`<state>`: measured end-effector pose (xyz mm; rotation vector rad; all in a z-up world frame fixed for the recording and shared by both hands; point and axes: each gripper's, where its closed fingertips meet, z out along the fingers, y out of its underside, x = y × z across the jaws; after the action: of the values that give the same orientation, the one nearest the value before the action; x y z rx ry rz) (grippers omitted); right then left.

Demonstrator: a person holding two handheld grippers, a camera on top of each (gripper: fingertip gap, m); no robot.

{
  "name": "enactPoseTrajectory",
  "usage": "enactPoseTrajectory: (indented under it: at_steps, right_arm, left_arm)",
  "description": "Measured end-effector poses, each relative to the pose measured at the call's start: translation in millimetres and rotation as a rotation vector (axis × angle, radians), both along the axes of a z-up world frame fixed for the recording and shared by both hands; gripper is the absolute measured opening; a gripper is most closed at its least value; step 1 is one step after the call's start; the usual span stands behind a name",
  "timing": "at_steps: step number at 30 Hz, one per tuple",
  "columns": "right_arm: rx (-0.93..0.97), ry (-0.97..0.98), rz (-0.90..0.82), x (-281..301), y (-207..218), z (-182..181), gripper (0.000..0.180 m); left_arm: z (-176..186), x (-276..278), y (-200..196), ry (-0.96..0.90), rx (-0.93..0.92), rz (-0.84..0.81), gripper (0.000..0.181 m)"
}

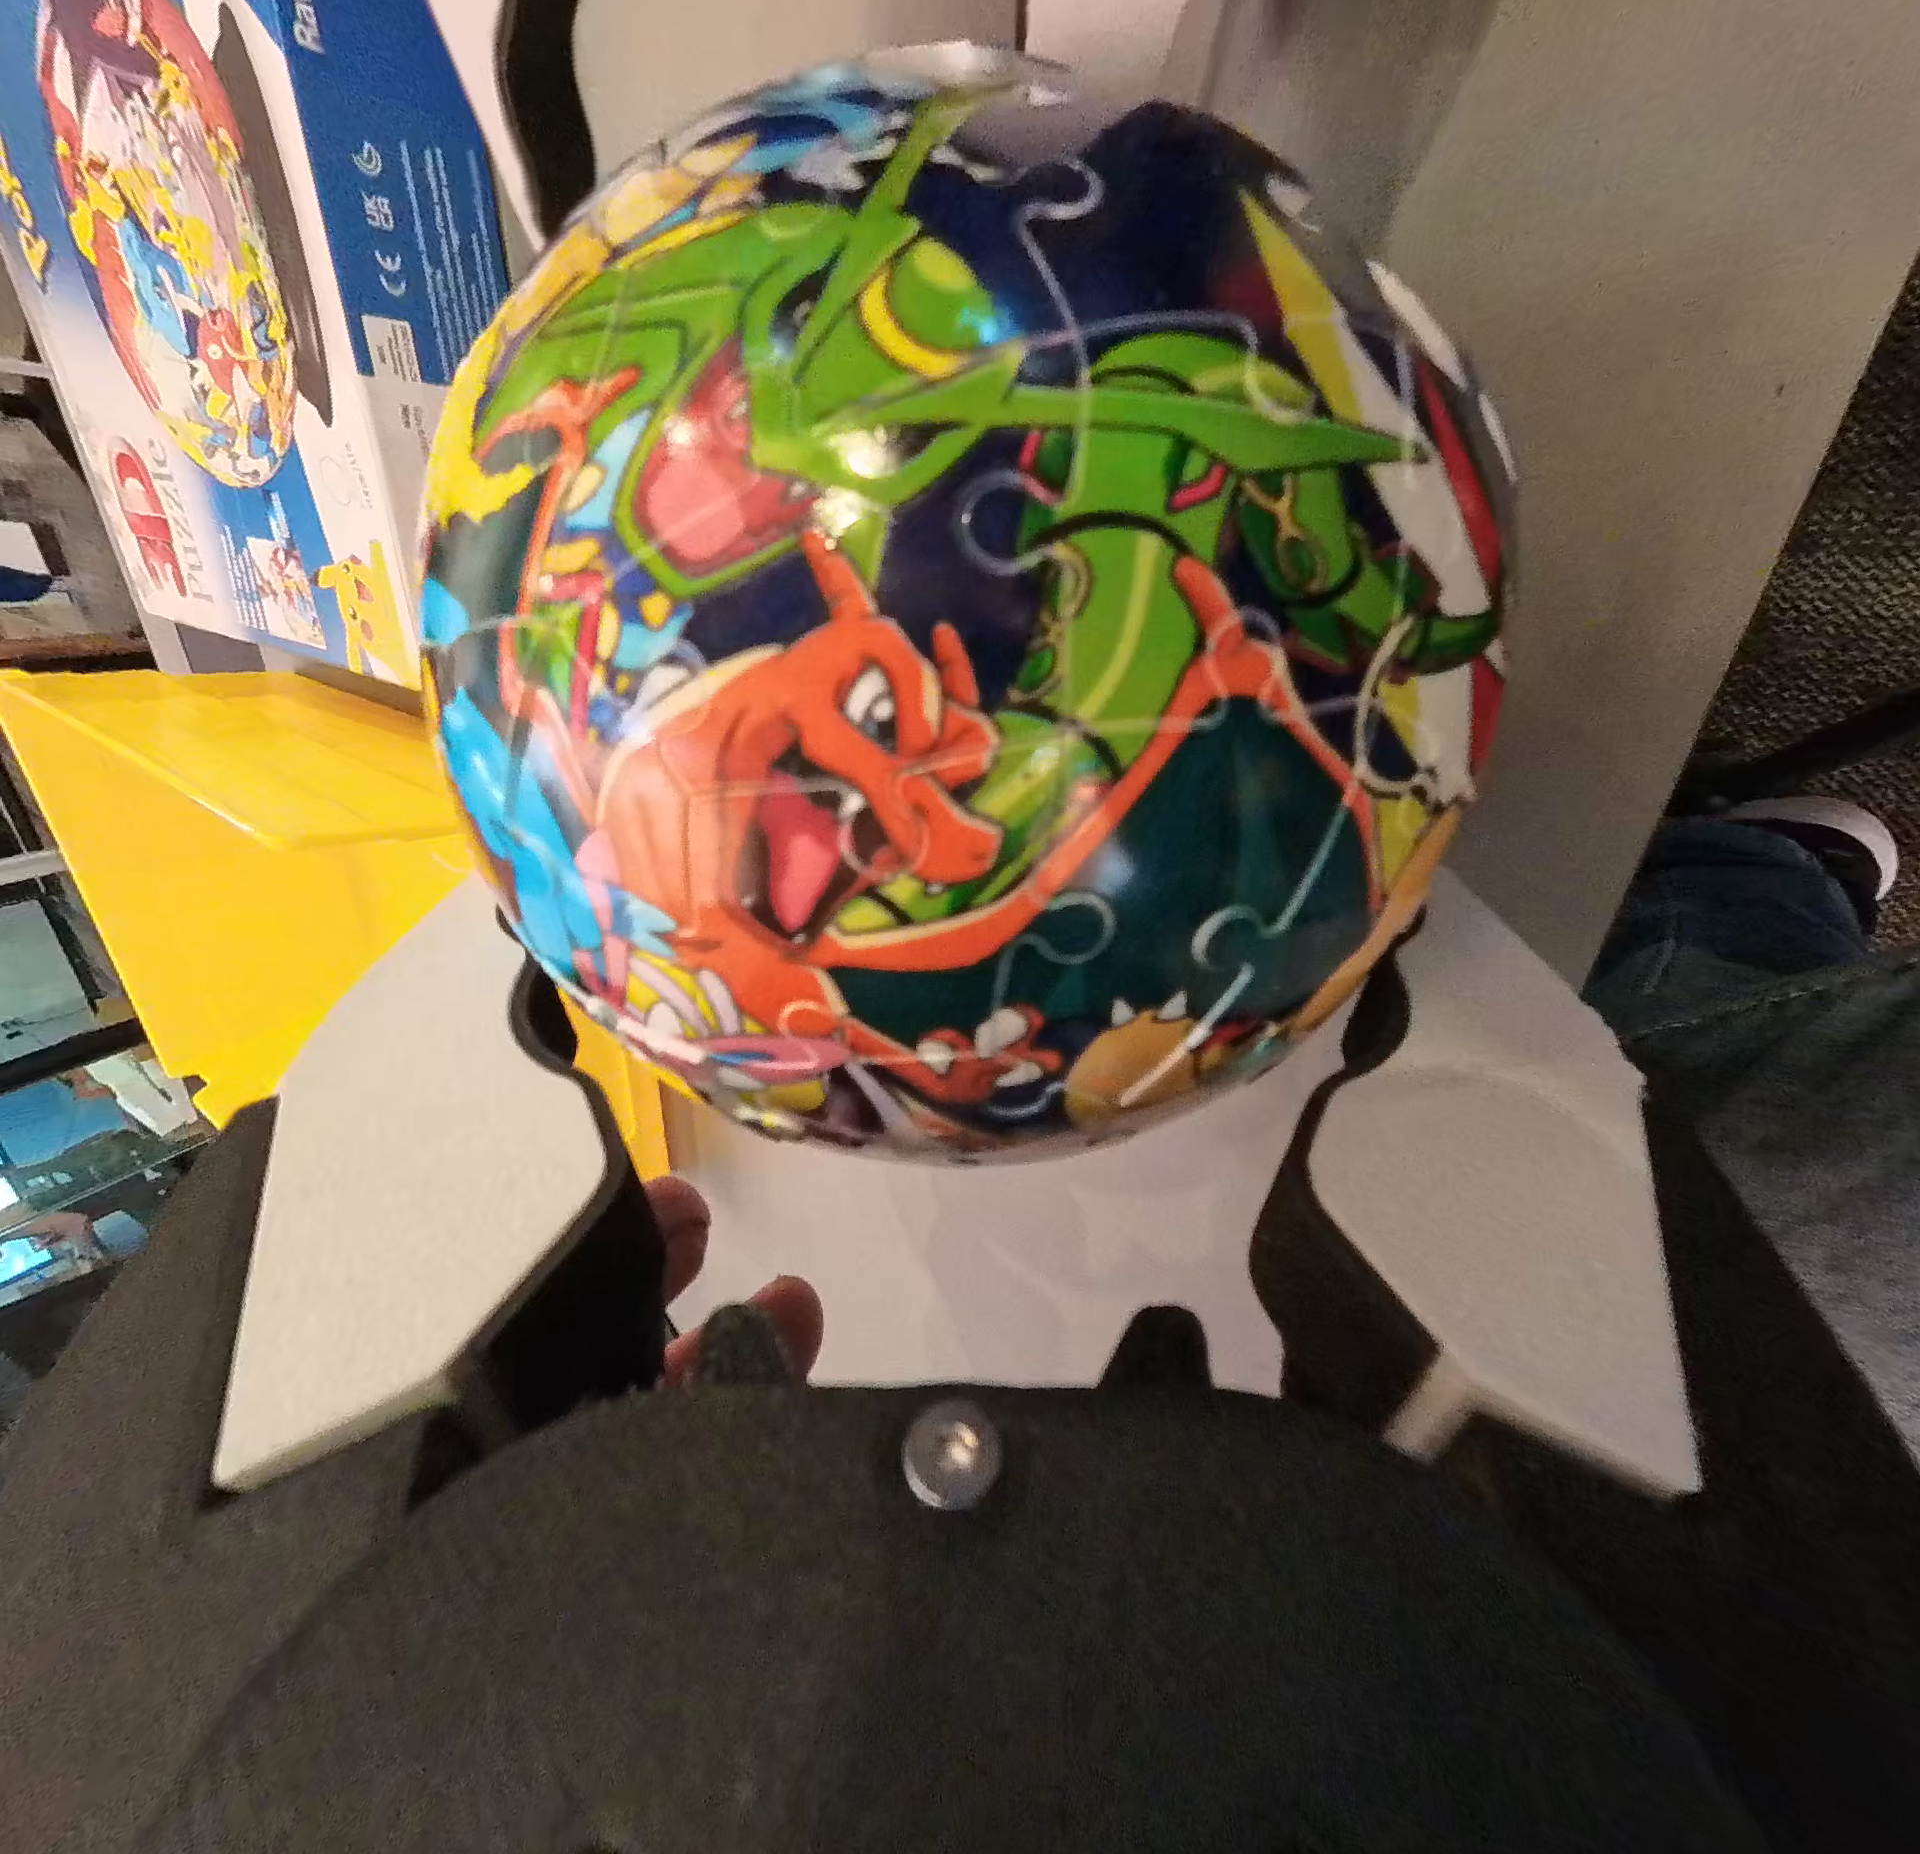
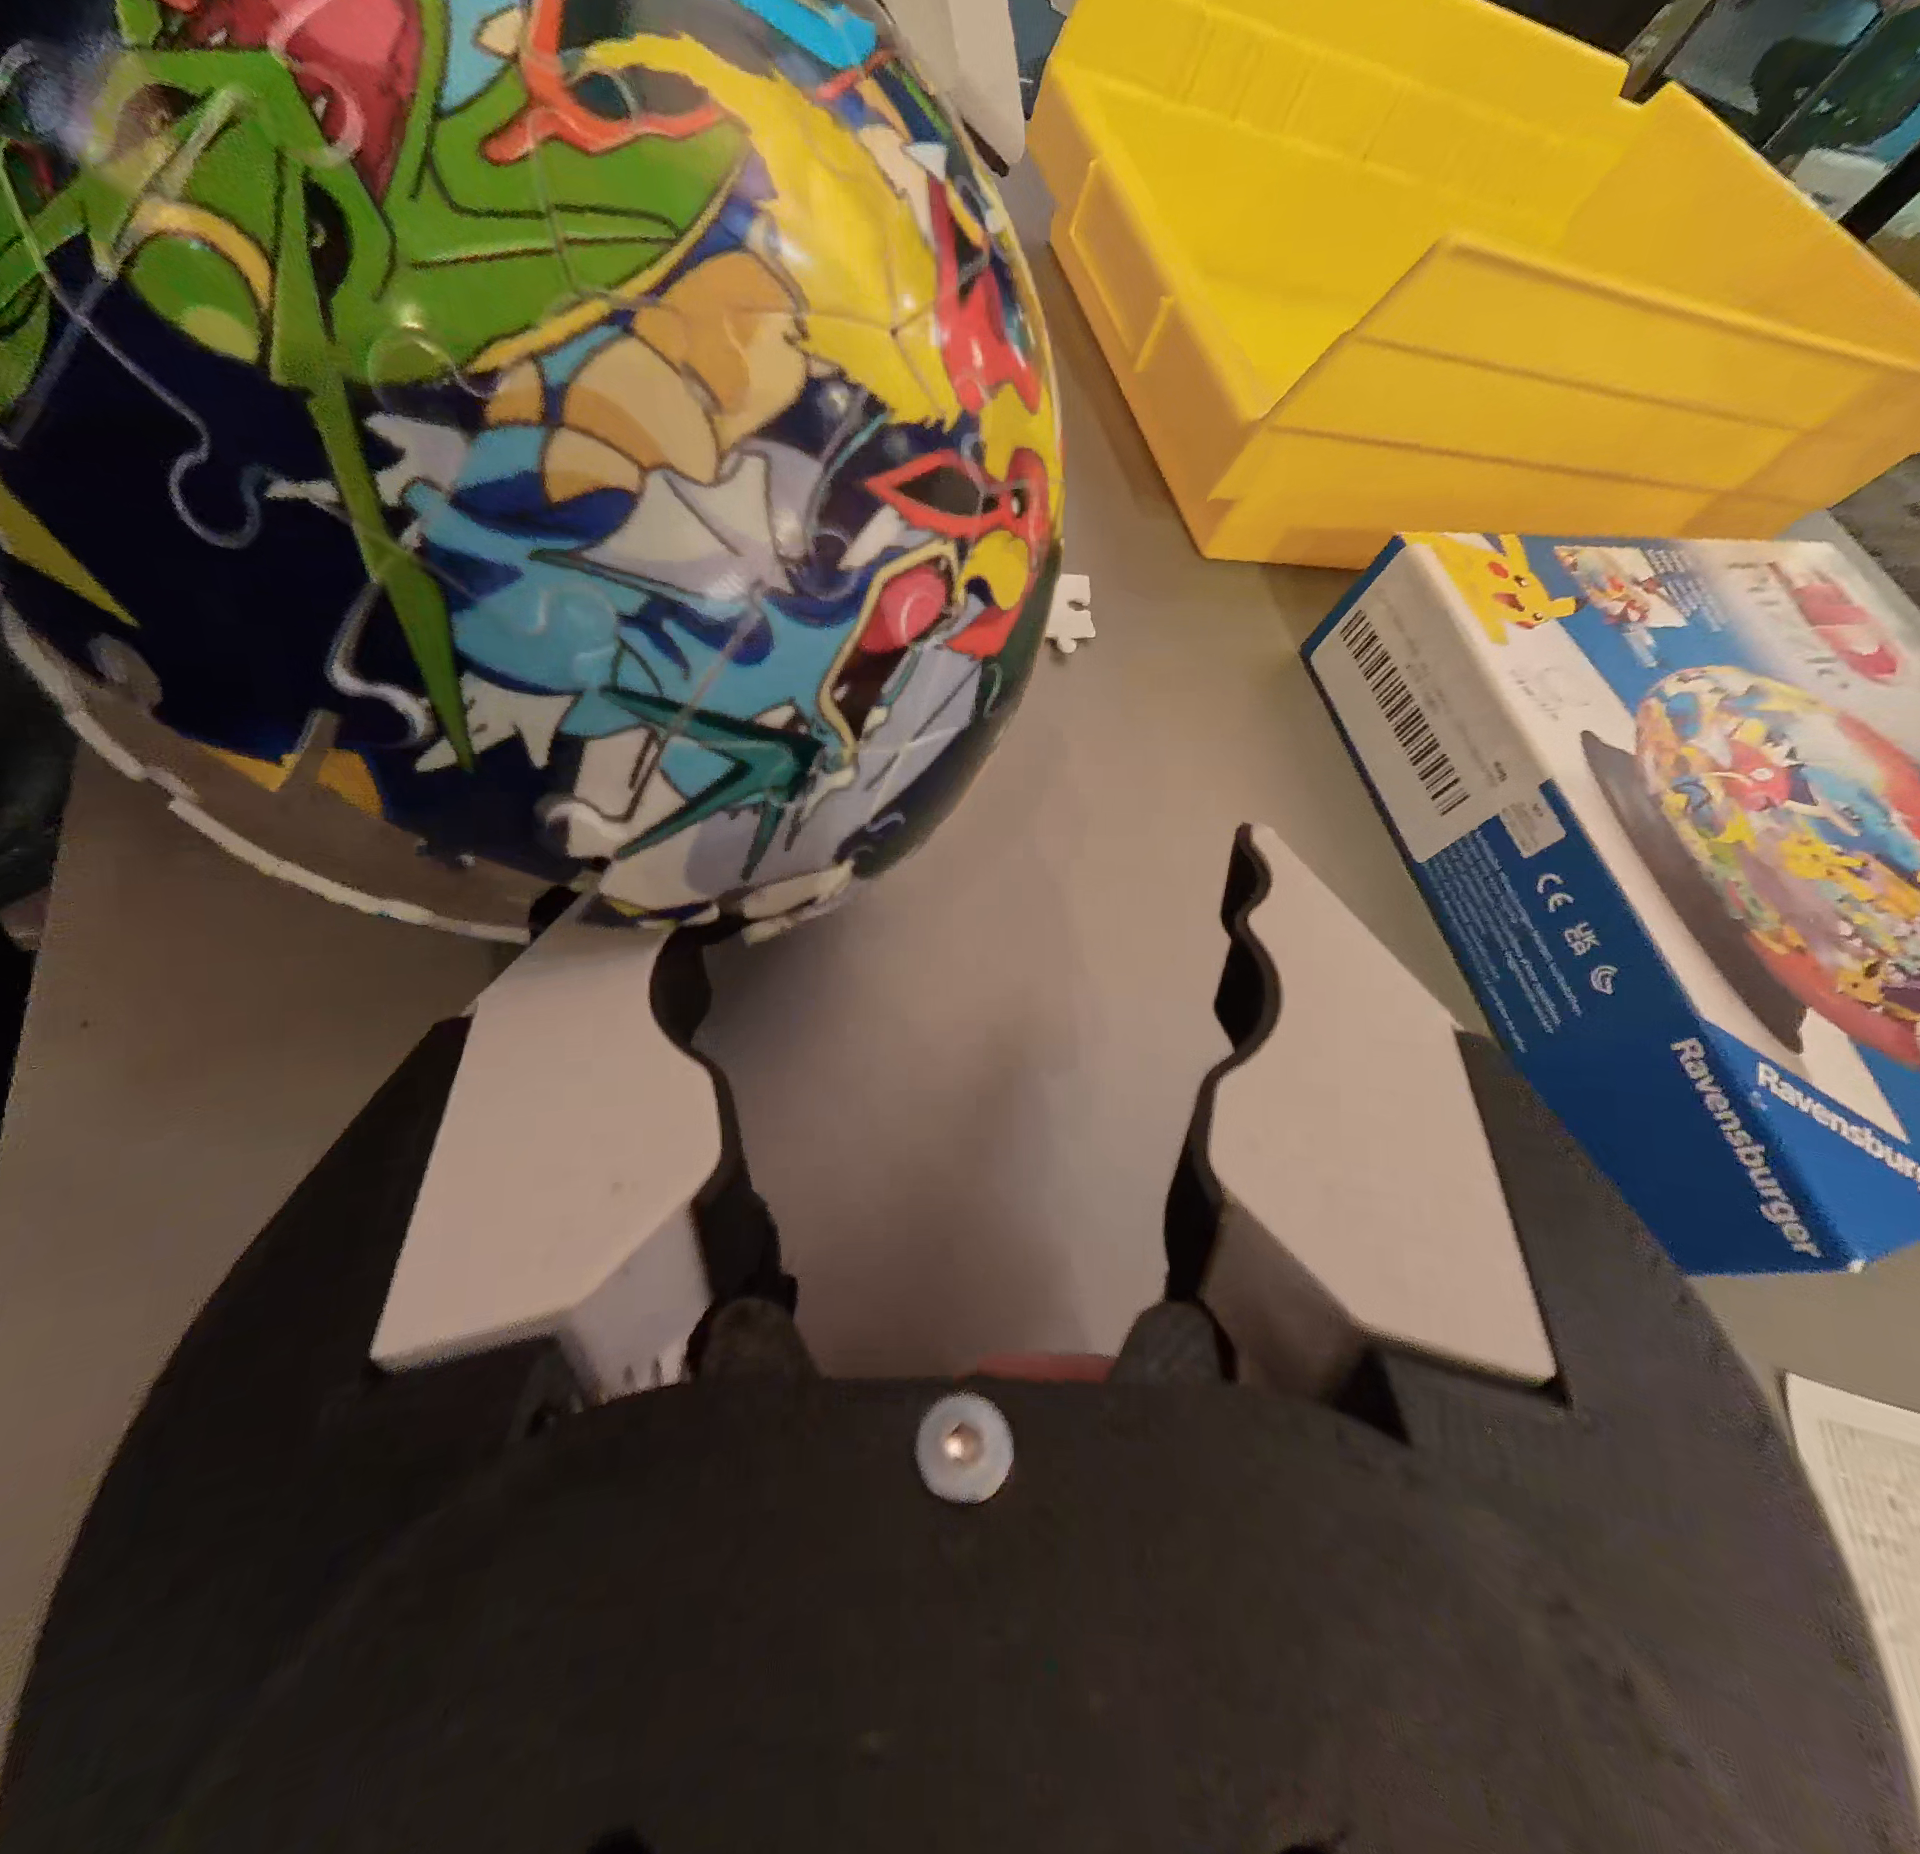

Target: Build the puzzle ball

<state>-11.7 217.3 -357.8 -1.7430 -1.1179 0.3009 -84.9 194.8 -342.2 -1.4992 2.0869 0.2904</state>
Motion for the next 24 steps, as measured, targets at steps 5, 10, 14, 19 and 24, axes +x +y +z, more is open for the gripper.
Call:
enactPoseTrajectory:
  at_steps: [5,10,14,19,24]
  right_arm:
    - [0.069,-0.052,-0.045,0,7,-1,0.099]
    - [0.083,-0.075,-0.083,1,12,-2,0.099]
    - [0.081,-0.080,-0.089,-1,13,-3,0.097]
    - [0.046,-0.082,-0.089,-2,13,-5,0.093]
    - [-0.017,-0.081,-0.099,-1,10,-9,0.096]
  left_arm:
    - [0,3,-1,-0.001,-0.006,0.008,0.144]
    - [0,4,-1,-0.002,-0.004,0.016,0.144]
    - [0,5,-1,-0.002,-0.008,0.017,0.144]
    - [0,5,-1,0.001,-0.008,0.021,0.144]
    - [0,3,0,0.019,0.004,0.031,0.144]
